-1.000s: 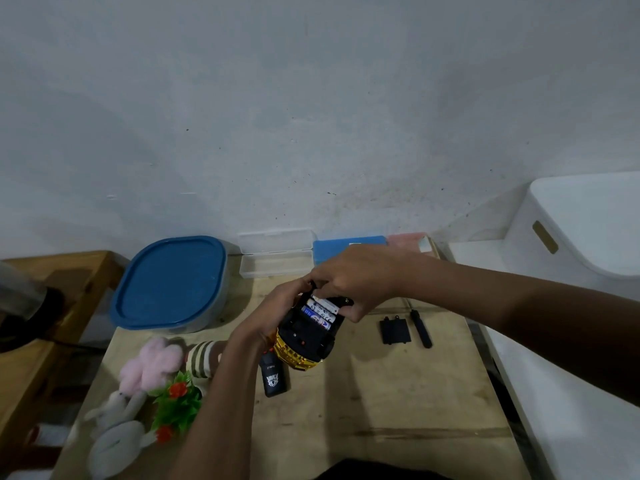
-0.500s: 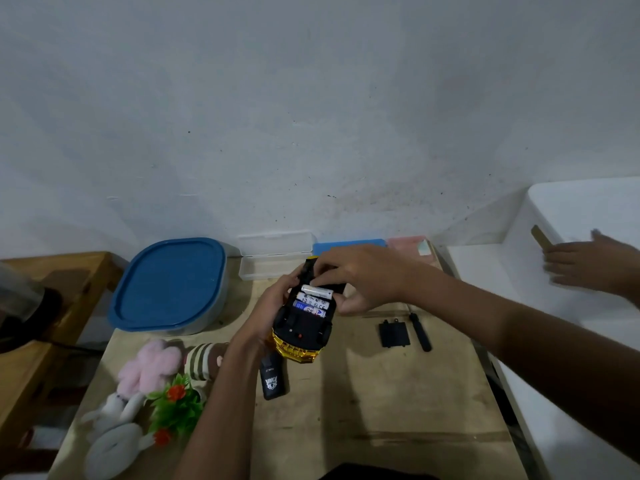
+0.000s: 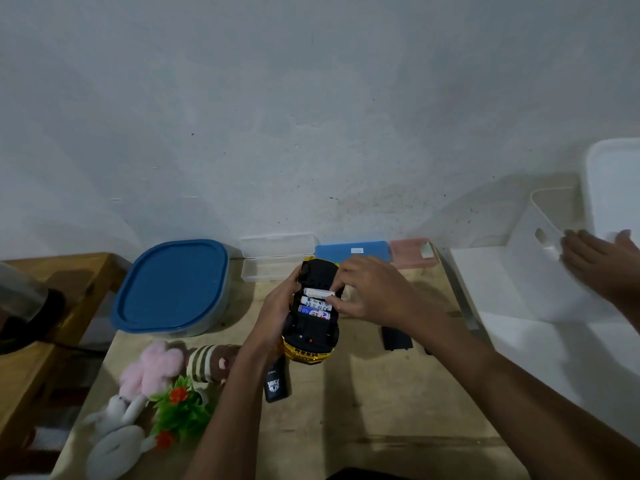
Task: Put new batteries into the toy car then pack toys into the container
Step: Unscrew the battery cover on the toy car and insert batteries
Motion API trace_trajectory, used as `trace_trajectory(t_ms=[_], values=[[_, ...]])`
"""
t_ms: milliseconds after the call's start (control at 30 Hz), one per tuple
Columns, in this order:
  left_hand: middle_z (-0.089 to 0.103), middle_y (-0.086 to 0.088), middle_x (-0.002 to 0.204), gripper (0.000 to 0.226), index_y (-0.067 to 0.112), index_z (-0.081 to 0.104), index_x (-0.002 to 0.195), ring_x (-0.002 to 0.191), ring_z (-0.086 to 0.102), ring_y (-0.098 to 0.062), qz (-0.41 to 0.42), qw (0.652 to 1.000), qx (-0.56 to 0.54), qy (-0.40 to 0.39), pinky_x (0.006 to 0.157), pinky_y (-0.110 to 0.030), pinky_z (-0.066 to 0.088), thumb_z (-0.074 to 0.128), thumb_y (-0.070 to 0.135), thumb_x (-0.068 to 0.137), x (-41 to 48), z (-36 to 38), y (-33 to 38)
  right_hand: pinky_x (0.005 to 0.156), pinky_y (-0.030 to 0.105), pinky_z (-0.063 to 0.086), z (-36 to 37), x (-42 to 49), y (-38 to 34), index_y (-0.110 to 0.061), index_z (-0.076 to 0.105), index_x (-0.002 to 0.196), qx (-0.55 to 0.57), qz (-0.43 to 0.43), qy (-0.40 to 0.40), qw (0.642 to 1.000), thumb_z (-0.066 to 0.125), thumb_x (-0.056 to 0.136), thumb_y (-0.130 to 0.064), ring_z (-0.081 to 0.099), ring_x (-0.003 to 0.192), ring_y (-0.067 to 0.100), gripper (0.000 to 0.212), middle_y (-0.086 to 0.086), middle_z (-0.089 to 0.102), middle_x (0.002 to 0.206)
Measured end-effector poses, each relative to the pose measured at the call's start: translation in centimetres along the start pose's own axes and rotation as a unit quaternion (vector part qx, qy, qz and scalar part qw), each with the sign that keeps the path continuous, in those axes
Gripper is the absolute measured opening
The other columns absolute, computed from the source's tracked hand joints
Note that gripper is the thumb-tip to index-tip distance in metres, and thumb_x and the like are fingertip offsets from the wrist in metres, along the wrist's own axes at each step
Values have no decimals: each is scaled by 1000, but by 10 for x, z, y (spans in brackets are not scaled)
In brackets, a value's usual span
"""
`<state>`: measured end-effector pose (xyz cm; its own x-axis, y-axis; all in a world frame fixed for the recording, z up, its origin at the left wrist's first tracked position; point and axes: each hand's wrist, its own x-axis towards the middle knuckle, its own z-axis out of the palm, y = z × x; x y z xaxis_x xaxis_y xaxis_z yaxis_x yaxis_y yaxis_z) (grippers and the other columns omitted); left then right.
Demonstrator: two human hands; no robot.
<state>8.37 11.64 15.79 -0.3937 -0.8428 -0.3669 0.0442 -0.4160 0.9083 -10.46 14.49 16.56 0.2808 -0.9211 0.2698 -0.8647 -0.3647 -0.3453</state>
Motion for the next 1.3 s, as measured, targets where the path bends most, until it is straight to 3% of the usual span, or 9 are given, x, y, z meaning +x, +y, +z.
trace_trajectory(t_ms=[300,433,500,600,767,1033,1200,1233,1300], values=[[78,3,95,50,49,76,94,86,70,-22,13,1000,27,10,85,-41,55,39,16,99,3,2,-2,86,30,39,-11,1,7,-29,76,93,-25,-16,-13,999,65,81,-52,57,97,9,28,-13,68,99],[77,-1,106,45,37,66,124,92,71,-18,37,997,64,13,78,-33,58,36,13,101,4,1,-4,71,37,49,-6,4,0,-23,74,77,-78,-53,-21,995,68,74,-41,58,75,14,20,-9,65,74],[78,-1,102,46,39,70,117,88,71,-16,41,997,65,4,75,-30,57,36,12,100,2,2,-4,72,35,48,-8,6,0,-23,72,75,-73,-50,-21,996,68,71,-40,56,72,12,18,-11,62,71],[77,1,100,51,46,75,101,88,71,-14,43,997,58,-2,76,-31,58,36,12,100,1,3,-1,76,26,41,-11,5,2,-27,70,80,-13,1,-12,1000,69,73,-42,51,75,3,16,-16,60,74],[76,-4,110,49,46,75,104,100,70,-25,49,998,36,11,91,-45,53,37,16,100,-2,3,2,70,16,43,-4,-1,-3,-29,73,86,191,81,38,978,76,76,-34,59,78,2,12,-15,67,79],[74,-11,113,36,33,71,118,109,68,-37,40,998,36,30,98,-54,52,40,24,102,-6,7,4,83,22,55,12,-3,-27,-21,75,101,371,193,127,900,74,85,-23,68,88,3,16,-12,74,91],[75,-16,107,34,28,77,106,99,70,-39,12,999,12,46,98,-56,52,58,52,91,-7,7,4,83,29,57,15,0,-39,-12,72,109,503,276,188,797,66,92,-20,72,94,12,19,0,75,99],[75,-17,106,36,27,77,106,96,70,-38,10,999,8,45,96,-54,53,60,54,90,-7,7,3,84,31,58,14,2,-40,-11,71,108,556,295,192,753,63,94,-18,72,95,16,18,3,75,100],[76,-13,104,29,33,77,105,93,70,-33,24,999,5,42,91,-50,54,55,48,95,-6,8,0,84,33,59,10,5,-44,-3,67,107,706,327,194,598,56,97,-12,72,93,22,18,12,71,100]])
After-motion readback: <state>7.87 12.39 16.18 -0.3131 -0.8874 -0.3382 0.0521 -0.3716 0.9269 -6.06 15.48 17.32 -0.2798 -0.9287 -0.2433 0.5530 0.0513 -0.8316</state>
